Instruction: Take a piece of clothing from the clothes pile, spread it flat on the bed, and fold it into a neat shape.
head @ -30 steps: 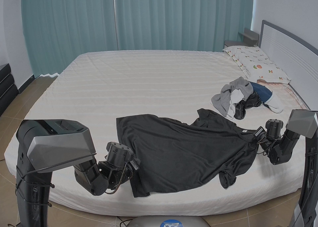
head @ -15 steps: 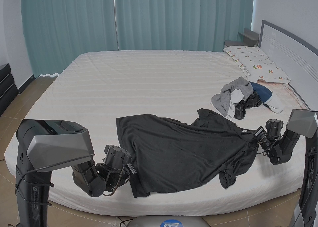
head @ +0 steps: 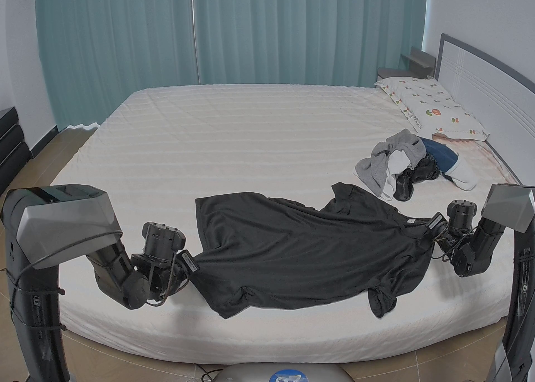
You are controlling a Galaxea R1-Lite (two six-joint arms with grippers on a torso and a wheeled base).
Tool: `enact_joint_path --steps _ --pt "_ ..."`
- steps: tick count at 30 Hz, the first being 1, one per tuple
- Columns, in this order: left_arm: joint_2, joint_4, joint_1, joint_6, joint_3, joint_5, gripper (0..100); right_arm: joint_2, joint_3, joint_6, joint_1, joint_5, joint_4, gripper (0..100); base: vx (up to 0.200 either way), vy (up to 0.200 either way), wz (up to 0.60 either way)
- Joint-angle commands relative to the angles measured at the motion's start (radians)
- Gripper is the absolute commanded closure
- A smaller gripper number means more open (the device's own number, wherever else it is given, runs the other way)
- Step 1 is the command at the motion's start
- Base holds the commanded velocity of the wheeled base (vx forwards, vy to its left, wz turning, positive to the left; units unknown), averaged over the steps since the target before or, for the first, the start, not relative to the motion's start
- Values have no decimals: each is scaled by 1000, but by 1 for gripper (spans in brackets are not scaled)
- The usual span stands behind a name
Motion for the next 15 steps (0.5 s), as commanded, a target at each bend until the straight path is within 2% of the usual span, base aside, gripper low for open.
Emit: enact_joint_path --steps 1,6,15 --pt "-85 54 76 17 -12 1 100 -6 7 4 14 24 -2 100 0 0 0" --pt "-103 76 153 60 -27 0 100 -6 25 4 44 42 -43 100 0 0 0" --pt "-195 66 244 57 -73 -2 100 -98 59 4 58 60 -85 100 0 0 0"
